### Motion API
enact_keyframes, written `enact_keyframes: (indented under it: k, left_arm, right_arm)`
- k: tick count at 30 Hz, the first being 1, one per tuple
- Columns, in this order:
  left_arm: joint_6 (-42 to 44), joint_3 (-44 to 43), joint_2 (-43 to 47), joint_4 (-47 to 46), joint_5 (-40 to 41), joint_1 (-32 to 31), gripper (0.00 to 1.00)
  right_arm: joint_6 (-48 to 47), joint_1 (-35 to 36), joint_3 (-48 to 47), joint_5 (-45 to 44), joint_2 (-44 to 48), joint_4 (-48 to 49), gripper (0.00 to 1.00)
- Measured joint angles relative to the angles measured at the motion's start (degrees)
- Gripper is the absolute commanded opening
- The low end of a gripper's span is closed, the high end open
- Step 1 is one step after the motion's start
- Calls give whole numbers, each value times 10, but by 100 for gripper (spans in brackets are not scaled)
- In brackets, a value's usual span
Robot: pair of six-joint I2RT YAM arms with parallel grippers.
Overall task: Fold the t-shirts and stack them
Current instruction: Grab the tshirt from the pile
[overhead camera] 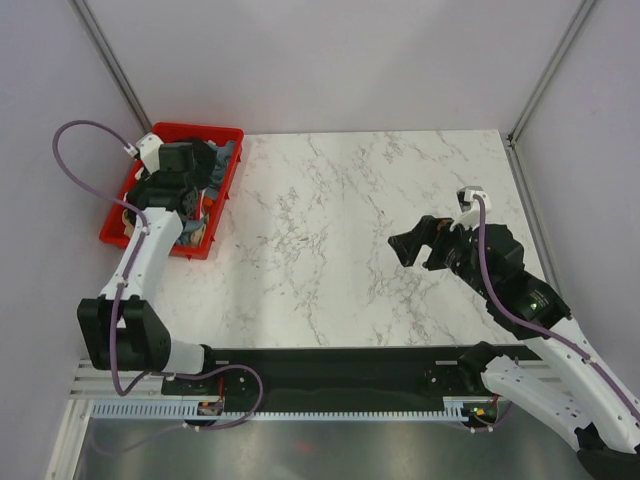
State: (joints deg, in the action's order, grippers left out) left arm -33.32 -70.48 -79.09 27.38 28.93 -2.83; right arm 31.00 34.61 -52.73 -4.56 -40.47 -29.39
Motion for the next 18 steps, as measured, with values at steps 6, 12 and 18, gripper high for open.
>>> enact_keyframes:
  k: [6,12,18]
  left_arm:
    - [-20,-46,-97,0,9,93,82]
    - [-20,-93,-189,-1,5,109,78]
    - [-16,-133,-232,2,-8,115,52]
  right_arm:
    - [-10,0,0,7,5,3,98]
    - [-13,0,0,7,14,3,98]
    - [-18,0,0,6,18,2,98]
